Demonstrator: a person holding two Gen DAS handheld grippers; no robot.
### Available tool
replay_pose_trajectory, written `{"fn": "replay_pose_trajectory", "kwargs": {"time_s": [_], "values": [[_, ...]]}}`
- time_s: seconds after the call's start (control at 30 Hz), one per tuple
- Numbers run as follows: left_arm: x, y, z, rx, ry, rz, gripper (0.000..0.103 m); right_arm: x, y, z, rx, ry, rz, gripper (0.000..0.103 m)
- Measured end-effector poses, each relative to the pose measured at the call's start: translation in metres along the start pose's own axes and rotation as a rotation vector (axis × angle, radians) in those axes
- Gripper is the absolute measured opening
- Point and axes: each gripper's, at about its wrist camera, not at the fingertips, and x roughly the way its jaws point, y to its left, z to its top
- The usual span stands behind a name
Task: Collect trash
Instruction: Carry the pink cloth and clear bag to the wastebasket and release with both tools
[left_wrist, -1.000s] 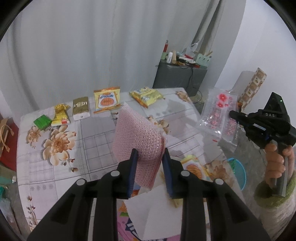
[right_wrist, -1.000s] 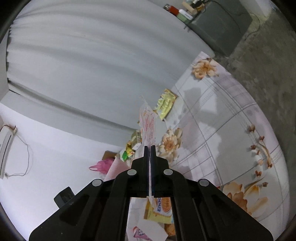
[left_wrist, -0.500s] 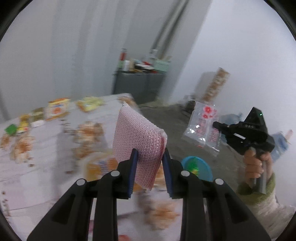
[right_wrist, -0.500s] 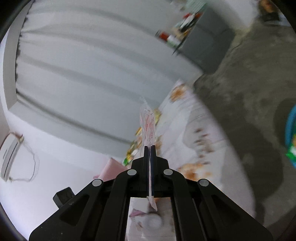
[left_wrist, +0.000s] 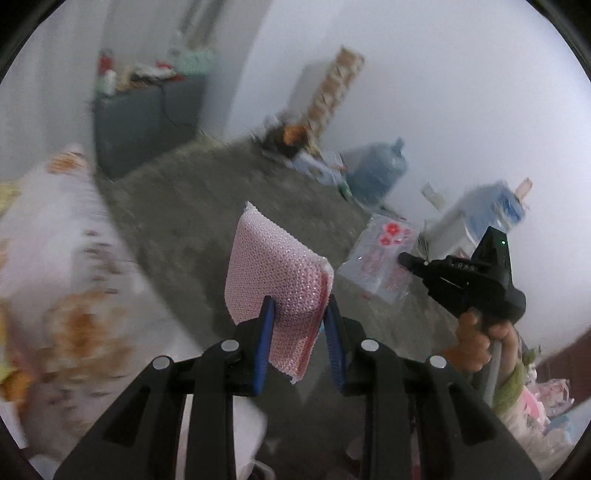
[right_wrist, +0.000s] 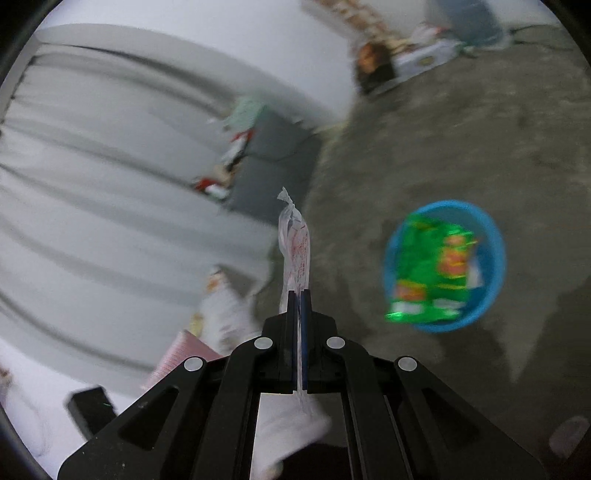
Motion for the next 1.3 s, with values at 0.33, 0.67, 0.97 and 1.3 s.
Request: {"fn": "replay_pose_trajectory", "kwargs": {"time_s": [0.33, 0.67, 0.97, 1.3], "values": [[0.165, -0.063, 0.022, 0.093, 0.219, 0.015, 0.027, 0.037, -0.053, 0.0, -0.048, -0.016, -0.244, 0.0], [0.232, -0.065, 0.031, 0.1, 0.129, 0.142, 0.077, 0.101, -0.107, 0.017, -0.04, -0.016, -0.373, 0.045], [0.161, -0.051, 0.037, 0.025, 0.027, 0.077, 0.077, 0.092, -0.12, 0.016, -0.04, -0.008, -0.365, 0.045], [0.024, -0.027, 0.022, 0.011, -0.105, 0.14, 0.081, 0.129, -0.047, 0.004, -0.236, 0.073, -0.345, 0.051]]}}
